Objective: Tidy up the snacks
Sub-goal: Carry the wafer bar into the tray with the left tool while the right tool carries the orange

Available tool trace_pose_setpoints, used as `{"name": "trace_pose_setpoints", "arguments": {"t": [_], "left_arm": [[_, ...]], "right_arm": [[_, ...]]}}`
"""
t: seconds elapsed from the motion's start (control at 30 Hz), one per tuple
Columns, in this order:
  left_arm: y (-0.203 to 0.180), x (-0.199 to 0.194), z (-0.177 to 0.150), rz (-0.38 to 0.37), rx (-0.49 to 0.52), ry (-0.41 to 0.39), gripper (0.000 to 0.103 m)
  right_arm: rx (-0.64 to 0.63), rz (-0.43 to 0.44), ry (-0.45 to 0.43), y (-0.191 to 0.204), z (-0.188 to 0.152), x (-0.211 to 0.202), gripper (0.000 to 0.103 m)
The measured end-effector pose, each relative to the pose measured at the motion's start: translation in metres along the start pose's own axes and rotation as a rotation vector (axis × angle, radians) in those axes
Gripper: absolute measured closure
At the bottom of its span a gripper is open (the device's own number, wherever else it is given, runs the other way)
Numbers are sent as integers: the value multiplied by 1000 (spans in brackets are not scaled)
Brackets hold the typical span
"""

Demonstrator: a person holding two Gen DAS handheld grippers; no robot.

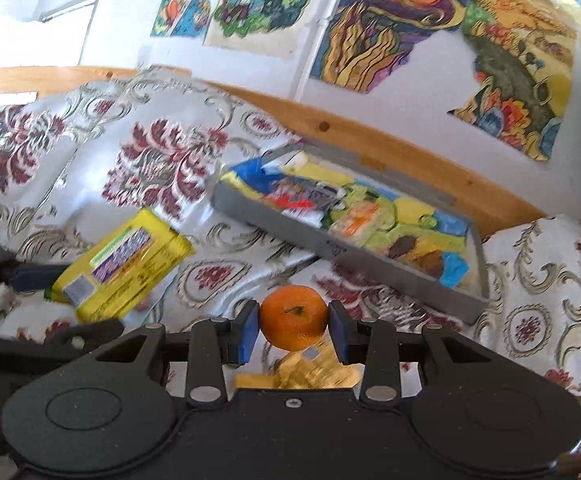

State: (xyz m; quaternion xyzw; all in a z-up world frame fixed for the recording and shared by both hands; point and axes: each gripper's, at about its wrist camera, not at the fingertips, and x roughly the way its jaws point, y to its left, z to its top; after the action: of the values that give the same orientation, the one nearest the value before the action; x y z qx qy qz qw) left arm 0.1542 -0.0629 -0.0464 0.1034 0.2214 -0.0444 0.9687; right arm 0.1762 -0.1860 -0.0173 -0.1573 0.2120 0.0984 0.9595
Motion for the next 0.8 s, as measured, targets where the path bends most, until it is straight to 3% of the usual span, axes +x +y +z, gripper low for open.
{"name": "trace_pose_setpoints", "arguments": {"t": [0.2, 0.43, 0.6, 0.8], "left_arm": [[-4, 18, 47, -43, -12, -62, 53], [-20, 59, 105, -74, -57, -89, 53], [-30, 96, 135, -182, -147, -34, 53], [-58, 136, 160, -237, -154, -20, 53]], "right_arm": [[-15, -24, -53, -29, 14, 1, 64], [11, -109, -128, -78, 25, 26, 64], [92, -167, -154, -116, 25, 48, 64], [159, -215, -140, -153, 17, 75, 64]]}}
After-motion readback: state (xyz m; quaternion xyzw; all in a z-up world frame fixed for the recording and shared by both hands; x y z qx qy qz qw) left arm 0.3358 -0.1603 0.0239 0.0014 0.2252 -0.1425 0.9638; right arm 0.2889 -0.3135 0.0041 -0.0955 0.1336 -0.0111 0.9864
